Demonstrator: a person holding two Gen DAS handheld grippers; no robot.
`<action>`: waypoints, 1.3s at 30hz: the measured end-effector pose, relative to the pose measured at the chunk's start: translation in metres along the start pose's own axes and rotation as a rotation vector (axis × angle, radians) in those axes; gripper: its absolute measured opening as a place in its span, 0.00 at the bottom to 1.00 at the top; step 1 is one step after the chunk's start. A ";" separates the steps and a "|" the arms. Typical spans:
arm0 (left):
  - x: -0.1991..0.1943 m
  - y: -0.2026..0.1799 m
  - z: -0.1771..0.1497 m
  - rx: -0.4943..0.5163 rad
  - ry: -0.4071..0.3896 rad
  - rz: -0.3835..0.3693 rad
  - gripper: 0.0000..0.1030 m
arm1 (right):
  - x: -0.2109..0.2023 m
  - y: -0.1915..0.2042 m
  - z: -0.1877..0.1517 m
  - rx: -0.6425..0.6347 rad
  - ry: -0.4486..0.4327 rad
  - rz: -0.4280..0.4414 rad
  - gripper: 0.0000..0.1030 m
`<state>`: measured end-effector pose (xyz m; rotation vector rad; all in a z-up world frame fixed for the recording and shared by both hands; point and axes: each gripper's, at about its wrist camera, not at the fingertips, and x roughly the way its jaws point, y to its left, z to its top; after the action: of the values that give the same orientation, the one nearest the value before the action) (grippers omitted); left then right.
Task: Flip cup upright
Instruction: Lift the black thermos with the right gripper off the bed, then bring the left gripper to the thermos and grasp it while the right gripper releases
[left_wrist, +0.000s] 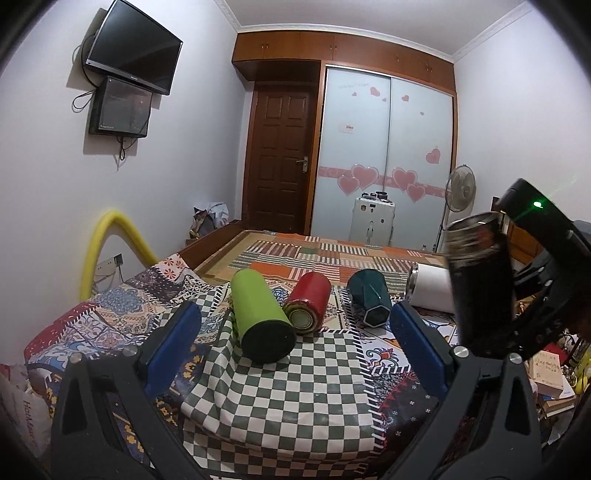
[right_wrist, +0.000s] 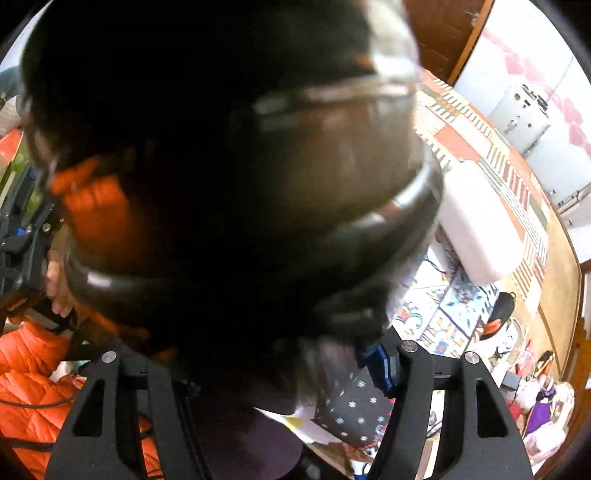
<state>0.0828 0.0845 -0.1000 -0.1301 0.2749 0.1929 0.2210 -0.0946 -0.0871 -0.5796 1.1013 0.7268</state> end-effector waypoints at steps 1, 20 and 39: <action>0.000 0.000 -0.001 0.003 0.000 0.003 1.00 | 0.003 0.001 0.003 0.004 -0.001 0.006 0.62; 0.034 0.007 -0.018 0.029 0.098 0.037 1.00 | 0.108 -0.014 0.029 0.078 0.092 0.087 0.60; 0.062 -0.050 0.006 0.146 0.249 -0.063 1.00 | 0.006 0.002 -0.022 0.056 -0.238 -0.087 0.71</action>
<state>0.1527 0.0474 -0.1067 -0.0180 0.5311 0.0928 0.2079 -0.1082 -0.1002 -0.4765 0.8679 0.6687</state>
